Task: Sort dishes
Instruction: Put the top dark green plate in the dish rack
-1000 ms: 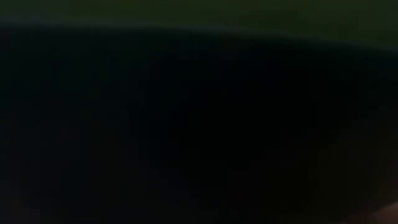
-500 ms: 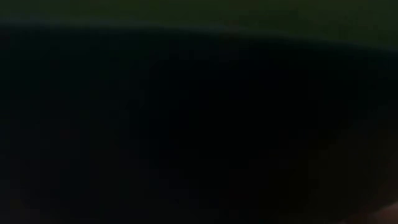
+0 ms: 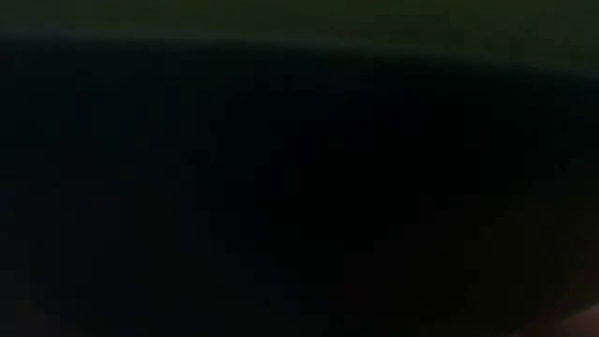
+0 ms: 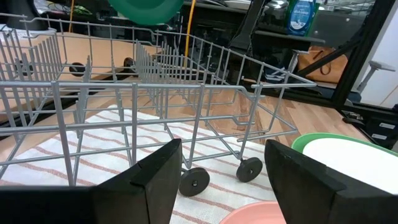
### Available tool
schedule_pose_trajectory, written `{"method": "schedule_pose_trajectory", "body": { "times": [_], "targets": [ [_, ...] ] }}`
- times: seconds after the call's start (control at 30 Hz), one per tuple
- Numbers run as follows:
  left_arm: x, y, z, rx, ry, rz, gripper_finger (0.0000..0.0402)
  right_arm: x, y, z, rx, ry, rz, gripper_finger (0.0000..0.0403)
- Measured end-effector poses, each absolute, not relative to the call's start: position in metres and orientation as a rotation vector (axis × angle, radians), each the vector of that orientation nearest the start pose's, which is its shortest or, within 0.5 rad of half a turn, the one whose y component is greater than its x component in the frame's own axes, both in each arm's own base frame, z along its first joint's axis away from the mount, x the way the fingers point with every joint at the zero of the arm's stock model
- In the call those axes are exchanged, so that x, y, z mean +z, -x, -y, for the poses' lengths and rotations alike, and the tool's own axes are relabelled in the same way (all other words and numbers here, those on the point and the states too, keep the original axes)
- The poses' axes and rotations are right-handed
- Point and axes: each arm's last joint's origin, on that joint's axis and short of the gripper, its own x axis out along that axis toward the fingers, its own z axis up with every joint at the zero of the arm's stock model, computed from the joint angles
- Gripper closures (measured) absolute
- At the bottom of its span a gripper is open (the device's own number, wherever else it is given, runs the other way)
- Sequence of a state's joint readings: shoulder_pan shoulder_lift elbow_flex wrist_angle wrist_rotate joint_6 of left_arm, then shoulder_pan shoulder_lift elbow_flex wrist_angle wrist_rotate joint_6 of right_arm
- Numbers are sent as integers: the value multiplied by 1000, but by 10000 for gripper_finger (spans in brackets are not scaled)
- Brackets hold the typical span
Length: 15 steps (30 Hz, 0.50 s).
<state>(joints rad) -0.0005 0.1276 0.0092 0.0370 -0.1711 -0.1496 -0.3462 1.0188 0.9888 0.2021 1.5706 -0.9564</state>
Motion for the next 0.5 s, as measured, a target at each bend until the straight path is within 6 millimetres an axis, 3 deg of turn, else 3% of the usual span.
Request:
{"method": "schedule_pose_trajectory", "body": {
  "times": [0.2,0.5],
  "targets": [
    [160,-104,-5,177,142,-68,183,390,-181,101,-1803,568,-830,402],
    [160,-104,-5,176,142,-68,183,367,-208,97,-1689,702,-963,402]
  ]
}}
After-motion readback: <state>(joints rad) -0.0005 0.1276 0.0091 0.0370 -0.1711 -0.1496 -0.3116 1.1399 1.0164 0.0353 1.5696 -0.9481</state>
